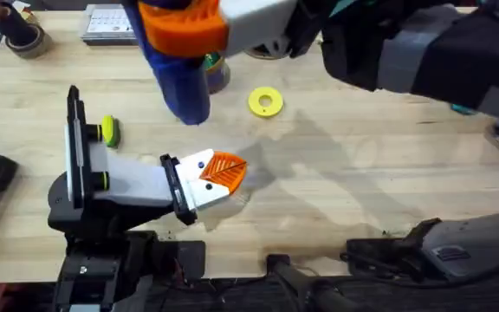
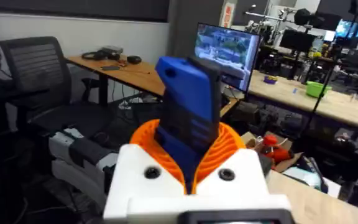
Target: Pick up the gripper from the table and insert it into the empty holder that is missing its gripper. Then pick up a screw, insert it into the mounting hole, and use the screwdriver to tighten it. Finally, clean up the table by picking up the vegetable and placing it into the bucket.
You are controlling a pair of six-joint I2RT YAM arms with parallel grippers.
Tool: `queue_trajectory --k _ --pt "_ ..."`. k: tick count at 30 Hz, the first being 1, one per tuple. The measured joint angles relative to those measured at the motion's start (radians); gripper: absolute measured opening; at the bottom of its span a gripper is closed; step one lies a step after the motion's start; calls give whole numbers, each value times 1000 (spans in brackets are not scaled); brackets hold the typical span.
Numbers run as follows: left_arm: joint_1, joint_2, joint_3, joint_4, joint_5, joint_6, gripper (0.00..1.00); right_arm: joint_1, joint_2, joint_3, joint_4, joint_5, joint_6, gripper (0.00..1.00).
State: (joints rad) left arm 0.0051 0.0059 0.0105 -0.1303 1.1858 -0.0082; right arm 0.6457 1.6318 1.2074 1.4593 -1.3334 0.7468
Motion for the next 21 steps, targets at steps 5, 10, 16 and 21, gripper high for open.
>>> queue_trajectory --k 5,10,16,21 --pt "0 0 0 0 0 0 3 5 0 -40 42 0 0 25" --pt "0 0 0 0 0 0 3 5 0 -59 74 0 0 25" --pt "0 0 0 0 0 0 3 16 0 -59 75 0 0 25" --pt "0 0 0 0 0 0 3 37 0 -59 75 -19 0 25"
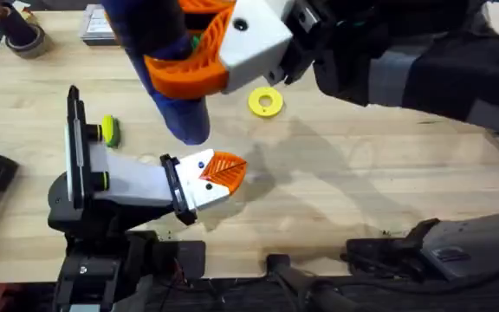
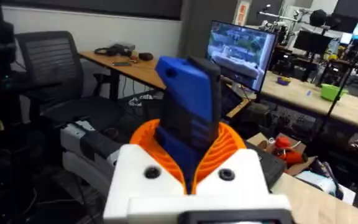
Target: Pick up the gripper from the table and insert it into the empty holder that is missing its gripper. Then pick up a screw, insert it into the mounting hole, and use the screwdriver to tighten it. Finally, clean up the table by picking up the vegetable and placing it into the bucket.
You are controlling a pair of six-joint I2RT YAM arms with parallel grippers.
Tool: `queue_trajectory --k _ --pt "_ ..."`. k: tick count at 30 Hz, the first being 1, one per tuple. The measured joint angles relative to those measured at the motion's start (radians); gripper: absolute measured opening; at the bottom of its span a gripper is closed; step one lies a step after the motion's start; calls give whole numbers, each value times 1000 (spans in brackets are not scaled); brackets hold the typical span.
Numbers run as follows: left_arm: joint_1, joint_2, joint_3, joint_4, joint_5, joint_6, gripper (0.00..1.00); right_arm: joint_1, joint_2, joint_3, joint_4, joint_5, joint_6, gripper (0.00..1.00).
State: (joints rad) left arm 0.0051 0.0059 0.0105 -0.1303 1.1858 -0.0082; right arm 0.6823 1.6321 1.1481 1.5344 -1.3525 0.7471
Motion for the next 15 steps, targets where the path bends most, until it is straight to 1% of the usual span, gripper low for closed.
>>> queue_trajectory --k 15 --pt "0 0 0 0 0 0 3 23 0 -45 3 -7 -22 25"
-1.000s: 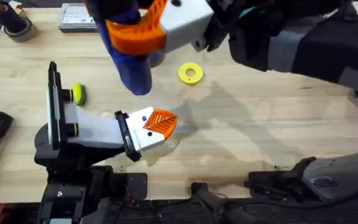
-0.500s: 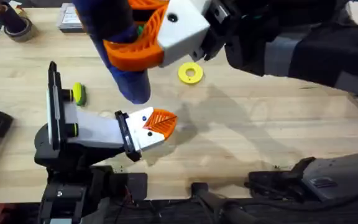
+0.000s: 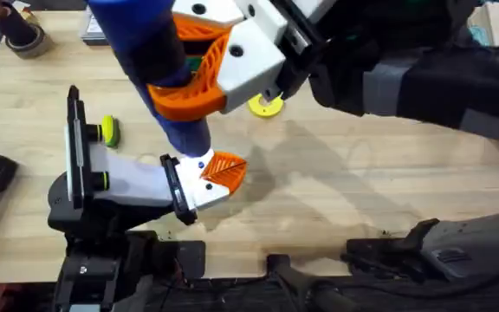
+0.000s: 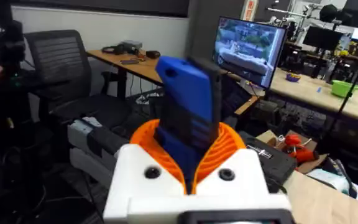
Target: Pick up the gripper from the table and insert it into the empty holder that is missing its gripper. Then pick up a screw, insert it into the mounting hole, and use the screwdriver to tighten it. Finally, clean up the table by picking up the vegetable and placing it into the bucket.
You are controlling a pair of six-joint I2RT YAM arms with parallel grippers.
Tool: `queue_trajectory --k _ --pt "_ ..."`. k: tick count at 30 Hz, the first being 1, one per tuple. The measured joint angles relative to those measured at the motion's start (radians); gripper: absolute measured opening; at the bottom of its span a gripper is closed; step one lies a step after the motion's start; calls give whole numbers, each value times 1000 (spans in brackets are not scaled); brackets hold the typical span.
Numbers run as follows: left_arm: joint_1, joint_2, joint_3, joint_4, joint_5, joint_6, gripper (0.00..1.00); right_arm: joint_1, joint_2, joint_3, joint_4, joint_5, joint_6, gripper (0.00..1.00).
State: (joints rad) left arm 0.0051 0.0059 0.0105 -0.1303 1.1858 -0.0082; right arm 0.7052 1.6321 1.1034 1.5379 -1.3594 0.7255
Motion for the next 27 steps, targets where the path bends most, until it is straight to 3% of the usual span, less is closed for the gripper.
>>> queue_trajectory --k 27 --pt "0 0 0 0 0 0 3 18 0 -66 10 15 -48 25"
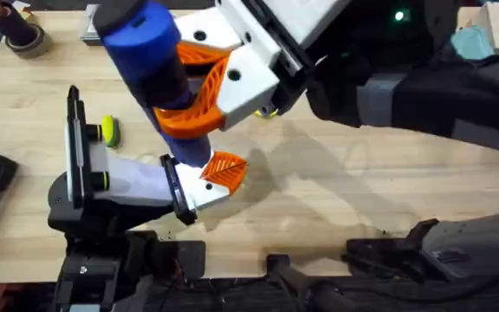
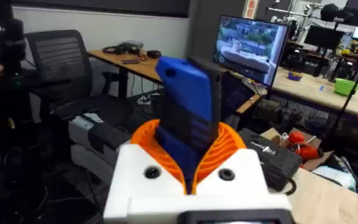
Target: Pick up the gripper from the table and insert it into the empty holder that is missing its gripper. Then pick up a screw, insert it into the mounting hole, and use the screwdriver to tighten it. Finally, clean up the table by picking up the vegetable and placing it into the bucket.
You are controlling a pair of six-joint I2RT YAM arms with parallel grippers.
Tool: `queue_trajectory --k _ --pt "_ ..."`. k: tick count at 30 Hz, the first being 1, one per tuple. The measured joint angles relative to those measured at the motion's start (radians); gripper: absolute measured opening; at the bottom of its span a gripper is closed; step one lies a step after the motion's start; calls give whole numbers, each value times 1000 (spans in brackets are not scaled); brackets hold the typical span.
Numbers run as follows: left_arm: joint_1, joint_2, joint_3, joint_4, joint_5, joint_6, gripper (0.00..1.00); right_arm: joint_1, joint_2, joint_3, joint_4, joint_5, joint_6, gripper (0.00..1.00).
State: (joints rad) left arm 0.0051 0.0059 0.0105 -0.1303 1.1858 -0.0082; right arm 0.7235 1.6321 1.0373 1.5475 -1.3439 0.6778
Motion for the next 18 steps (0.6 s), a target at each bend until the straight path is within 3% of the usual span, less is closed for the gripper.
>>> queue_trajectory --k 18 --pt "0 0 0 0 0 0 3 0 0 -41 -15 43 -51 25"
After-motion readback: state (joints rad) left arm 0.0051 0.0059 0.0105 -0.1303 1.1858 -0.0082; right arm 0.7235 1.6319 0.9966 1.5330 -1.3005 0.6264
